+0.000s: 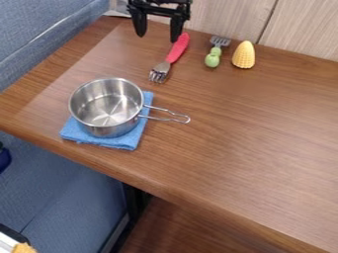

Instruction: Moved the pot in the upper left corner of the table

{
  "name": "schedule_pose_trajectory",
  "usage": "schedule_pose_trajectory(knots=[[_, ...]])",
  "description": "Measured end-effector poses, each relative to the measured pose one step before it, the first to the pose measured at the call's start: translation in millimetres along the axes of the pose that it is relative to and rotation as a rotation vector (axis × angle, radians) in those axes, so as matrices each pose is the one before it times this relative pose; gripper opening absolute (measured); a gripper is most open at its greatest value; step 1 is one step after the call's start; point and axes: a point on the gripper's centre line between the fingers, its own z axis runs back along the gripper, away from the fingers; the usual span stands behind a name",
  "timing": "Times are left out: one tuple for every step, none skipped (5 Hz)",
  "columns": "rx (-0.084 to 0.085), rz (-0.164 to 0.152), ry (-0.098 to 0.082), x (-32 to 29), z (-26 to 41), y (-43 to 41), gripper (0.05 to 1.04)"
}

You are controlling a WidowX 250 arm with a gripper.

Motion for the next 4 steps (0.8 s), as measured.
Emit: schedule_pose_trajectory(knots=[[-0.0102,-0.0024,-0.0332,-21.45,13.12,13.36,1.001],[-0.0060,-0.0239,-0.0234,-23.20,14.93,6.60,1.001],[0.0059,-0.0273,0.0069,-26.22,3.76,7.19,1.001],[0.0075,0.0083,0.0263,-30.83,-0.12,12.55,1.001]])
